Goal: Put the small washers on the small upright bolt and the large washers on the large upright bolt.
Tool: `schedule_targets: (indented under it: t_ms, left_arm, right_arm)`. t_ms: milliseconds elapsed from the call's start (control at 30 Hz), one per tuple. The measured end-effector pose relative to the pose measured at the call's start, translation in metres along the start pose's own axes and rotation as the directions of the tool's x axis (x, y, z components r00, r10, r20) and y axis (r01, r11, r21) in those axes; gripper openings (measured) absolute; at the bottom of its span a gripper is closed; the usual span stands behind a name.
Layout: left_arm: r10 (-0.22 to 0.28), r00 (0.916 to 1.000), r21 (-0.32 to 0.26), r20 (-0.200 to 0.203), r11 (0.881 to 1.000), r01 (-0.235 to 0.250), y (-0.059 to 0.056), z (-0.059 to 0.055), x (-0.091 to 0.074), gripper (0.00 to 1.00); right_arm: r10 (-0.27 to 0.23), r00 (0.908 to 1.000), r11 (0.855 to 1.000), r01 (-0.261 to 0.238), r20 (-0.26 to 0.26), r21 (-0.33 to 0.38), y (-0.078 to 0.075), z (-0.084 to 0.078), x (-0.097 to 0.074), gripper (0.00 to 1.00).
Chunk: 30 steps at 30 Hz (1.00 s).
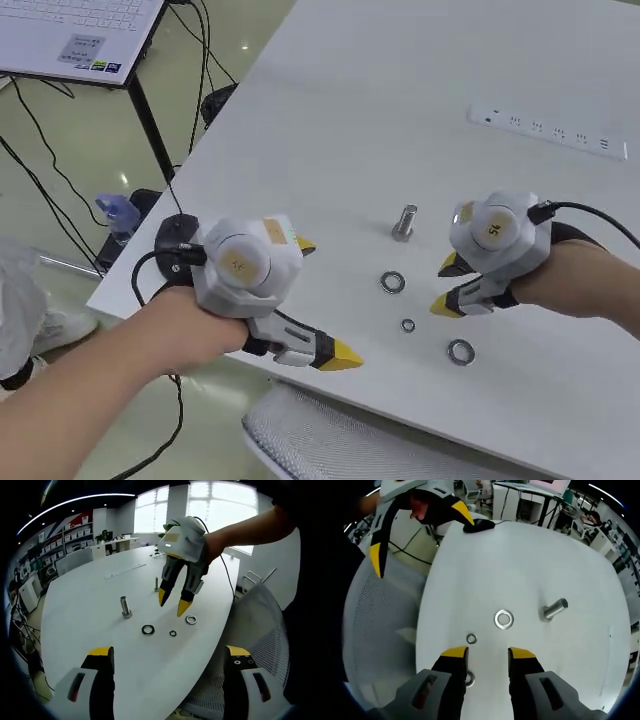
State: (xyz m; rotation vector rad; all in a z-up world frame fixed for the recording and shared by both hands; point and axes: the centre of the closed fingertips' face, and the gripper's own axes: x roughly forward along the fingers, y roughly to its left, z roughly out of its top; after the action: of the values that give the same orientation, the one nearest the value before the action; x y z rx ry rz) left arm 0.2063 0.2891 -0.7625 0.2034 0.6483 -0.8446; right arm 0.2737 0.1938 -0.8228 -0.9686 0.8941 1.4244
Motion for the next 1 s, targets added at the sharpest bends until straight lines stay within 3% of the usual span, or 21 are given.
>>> schedule_targets:
  t_ms: [133,533,1000]
  left_arm:
    - [-0.004,1.0000,0.005,0.004,1.000,0.004,-0.001,0.001,0.000,0.90]
    - [-0.012,0.9999,0.014,0.012,1.000,0.012,-0.004,0.002,-0.001,0.91]
    - [-0.019,0.9997,0.013,0.014,1.000,0.019,-0.004,0.003,-0.001,0.89]
  right_arm:
    - [0.013,0.9999,1.000,-0.013,-0.003,-0.017,0.009,-0.002,0.011,0.33]
    - [0.027,0.9996,0.999,-0.027,-0.008,-0.023,0.012,-0.006,0.043,0.30]
    - [0.026,0.9987,0.997,-0.029,-0.044,-0.069,0.020,-0.010,0.056,0.25]
